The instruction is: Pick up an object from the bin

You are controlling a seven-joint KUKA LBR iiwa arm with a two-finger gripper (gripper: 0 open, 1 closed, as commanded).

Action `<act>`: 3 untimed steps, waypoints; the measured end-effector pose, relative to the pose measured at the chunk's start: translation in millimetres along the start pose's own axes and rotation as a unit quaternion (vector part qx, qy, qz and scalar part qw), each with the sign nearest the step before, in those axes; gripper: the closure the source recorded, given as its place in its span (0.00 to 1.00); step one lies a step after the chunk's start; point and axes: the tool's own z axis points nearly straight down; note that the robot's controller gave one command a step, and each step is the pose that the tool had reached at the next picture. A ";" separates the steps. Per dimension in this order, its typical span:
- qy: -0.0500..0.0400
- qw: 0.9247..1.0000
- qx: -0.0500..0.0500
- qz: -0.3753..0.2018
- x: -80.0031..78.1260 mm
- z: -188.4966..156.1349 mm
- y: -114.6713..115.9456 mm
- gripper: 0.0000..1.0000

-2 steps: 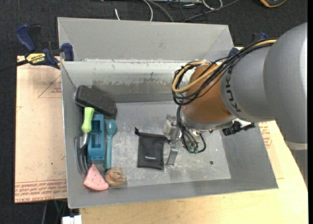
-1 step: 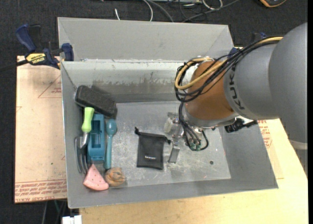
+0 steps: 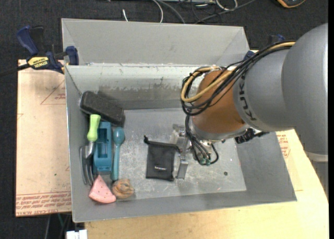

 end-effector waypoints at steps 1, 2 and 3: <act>-0.001 1.000 0.000 0.030 0.1 6.2 7.5 0.00; -0.001 0.999 -0.001 -0.040 1.3 -14.5 15.0 1.00; -0.001 0.999 0.000 -0.040 1.3 -14.5 15.0 0.00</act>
Offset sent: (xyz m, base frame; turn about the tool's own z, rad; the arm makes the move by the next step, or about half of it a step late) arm -0.0002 0.0145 0.0148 -0.0796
